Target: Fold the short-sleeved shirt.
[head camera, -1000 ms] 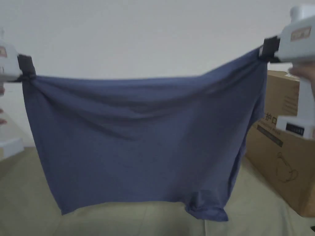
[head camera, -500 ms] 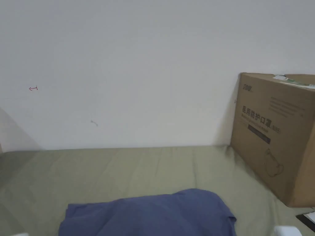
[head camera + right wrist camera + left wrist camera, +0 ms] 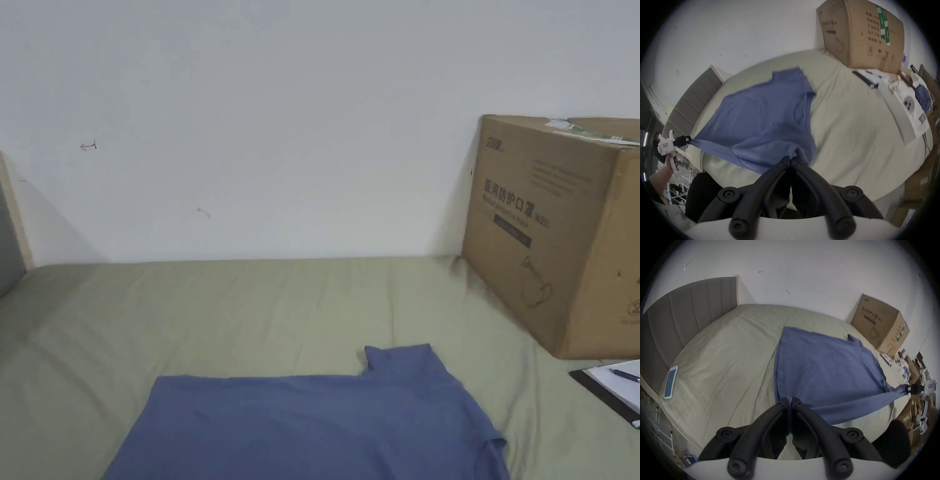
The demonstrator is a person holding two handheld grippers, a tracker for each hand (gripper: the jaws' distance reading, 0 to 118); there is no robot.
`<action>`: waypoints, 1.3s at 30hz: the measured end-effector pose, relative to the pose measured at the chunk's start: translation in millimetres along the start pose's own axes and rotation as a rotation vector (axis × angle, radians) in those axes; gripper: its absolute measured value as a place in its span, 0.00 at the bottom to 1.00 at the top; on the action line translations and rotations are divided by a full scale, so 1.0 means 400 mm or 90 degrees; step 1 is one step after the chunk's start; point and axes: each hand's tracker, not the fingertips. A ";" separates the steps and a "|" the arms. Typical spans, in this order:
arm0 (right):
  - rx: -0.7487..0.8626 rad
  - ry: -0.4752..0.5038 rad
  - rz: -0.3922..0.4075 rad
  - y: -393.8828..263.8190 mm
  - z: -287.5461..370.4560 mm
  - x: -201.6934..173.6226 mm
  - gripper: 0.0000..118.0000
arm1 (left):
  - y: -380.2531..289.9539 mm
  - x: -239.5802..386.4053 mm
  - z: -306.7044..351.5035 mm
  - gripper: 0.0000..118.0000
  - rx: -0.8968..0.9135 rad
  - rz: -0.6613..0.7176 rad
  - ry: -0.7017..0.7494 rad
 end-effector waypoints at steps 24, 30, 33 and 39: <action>0.026 -0.094 0.002 -0.052 0.051 -0.053 0.95 | -0.019 0.012 0.083 1.00 -0.033 0.031 -0.001; 0.372 -0.028 0.017 -0.125 0.216 -0.232 0.78 | -0.064 0.109 0.283 0.54 0.147 0.020 -0.069; 0.459 -0.002 -0.025 -0.162 0.247 -0.284 0.00 | -0.109 0.147 0.330 0.00 0.228 0.058 -0.049; 0.398 0.002 0.030 -0.120 0.236 -0.328 0.00 | -0.088 0.134 0.328 0.00 0.179 0.031 -0.035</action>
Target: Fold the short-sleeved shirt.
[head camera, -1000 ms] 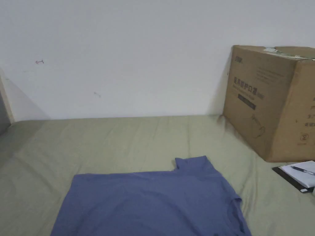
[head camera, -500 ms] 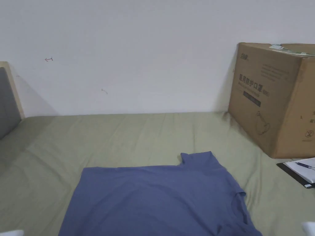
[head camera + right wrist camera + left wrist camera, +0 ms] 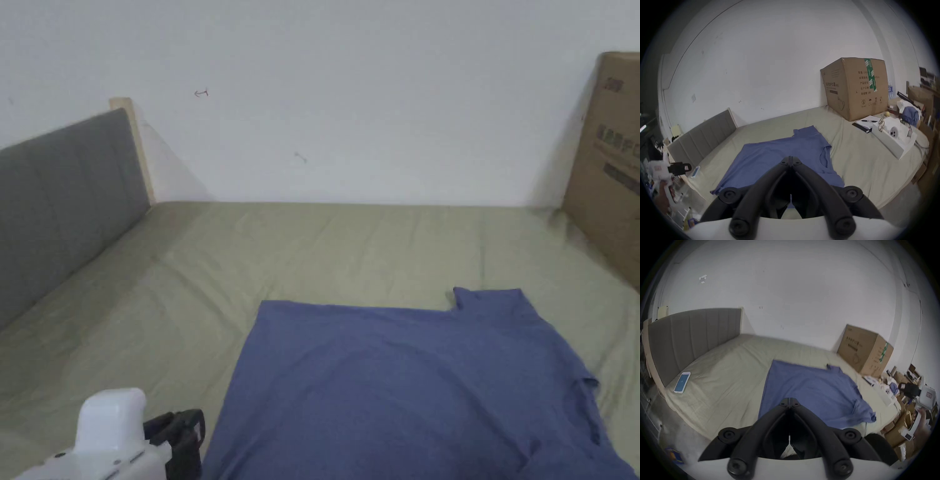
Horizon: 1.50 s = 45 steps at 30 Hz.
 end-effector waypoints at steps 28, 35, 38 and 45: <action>-0.154 0.006 -0.037 -0.073 -0.098 0.056 0.00 | -0.144 -0.126 -0.284 0.03 -0.249 0.039 0.047; -0.286 -0.104 -0.082 -0.109 -0.191 0.263 0.00 | -0.135 -0.138 -0.279 0.03 -0.258 0.086 0.035; -0.389 -0.086 -0.052 -0.138 -0.227 0.302 0.05 | -0.140 -0.137 -0.278 0.03 -0.254 0.100 0.037; -0.453 -0.105 -0.092 -0.235 -0.307 0.360 0.91 | -0.141 -0.094 -0.279 0.03 -0.274 0.070 0.050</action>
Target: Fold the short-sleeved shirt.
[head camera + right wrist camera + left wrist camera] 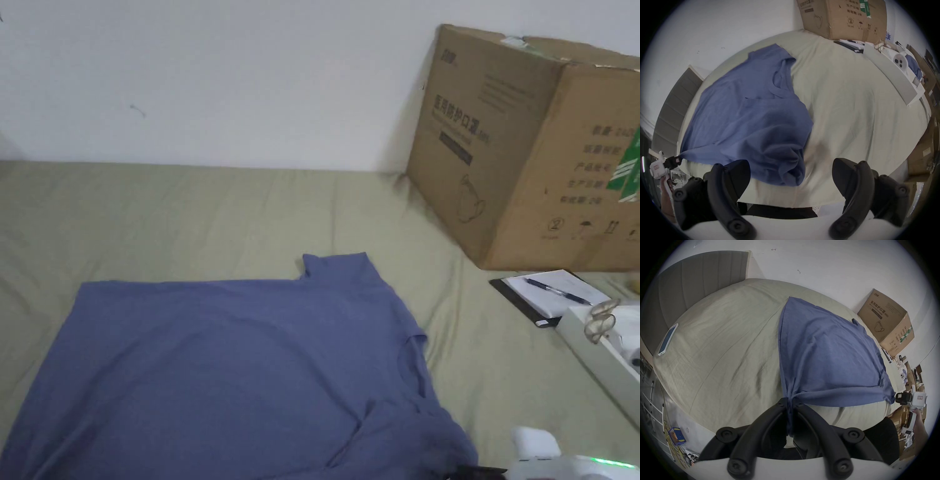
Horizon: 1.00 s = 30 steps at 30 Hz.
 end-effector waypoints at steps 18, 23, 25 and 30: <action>0.068 0.041 0.091 -0.058 0.162 -0.049 0.00 | 0.011 -0.009 0.056 0.03 0.001 0.004 -0.007; 0.066 0.036 0.111 -0.018 0.195 -0.076 0.00 | 0.073 -0.010 0.079 0.03 0.007 -0.008 -0.021; 0.072 0.029 0.113 0.019 0.191 -0.090 0.00 | 0.113 -0.010 0.060 0.03 -0.001 -0.013 -0.026; 0.052 0.012 0.104 0.185 0.102 -0.121 0.00 | 0.246 -0.004 -0.051 0.03 -0.042 -0.028 -0.022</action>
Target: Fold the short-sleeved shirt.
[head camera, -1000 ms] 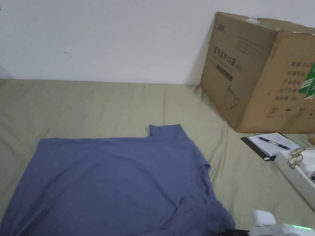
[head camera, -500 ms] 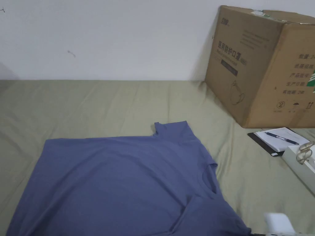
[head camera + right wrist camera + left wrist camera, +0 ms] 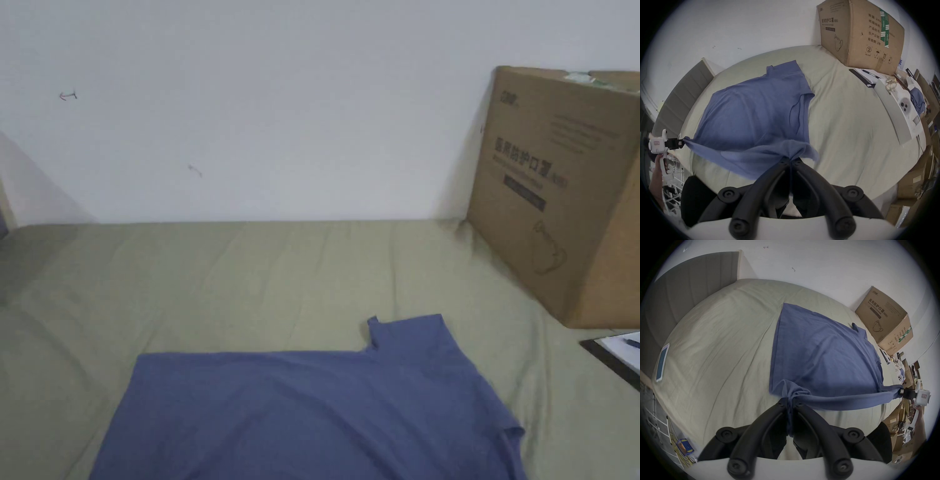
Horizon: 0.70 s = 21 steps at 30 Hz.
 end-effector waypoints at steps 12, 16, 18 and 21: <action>-0.074 -0.075 -0.051 0.223 -0.386 0.009 0.08 | 0.196 -0.001 -0.290 0.08 -0.058 0.063 0.003; -0.025 -0.068 -0.090 0.194 -0.383 0.017 0.67 | 0.181 -0.015 -0.276 0.43 0.003 0.100 -0.040; -0.002 -0.076 -0.090 0.177 -0.347 0.018 1.00 | 0.164 0.000 -0.239 0.89 0.044 0.086 -0.005; 0.114 -0.046 -0.073 0.141 -0.203 -0.005 0.94 | 0.124 0.028 -0.132 1.00 0.139 0.023 0.020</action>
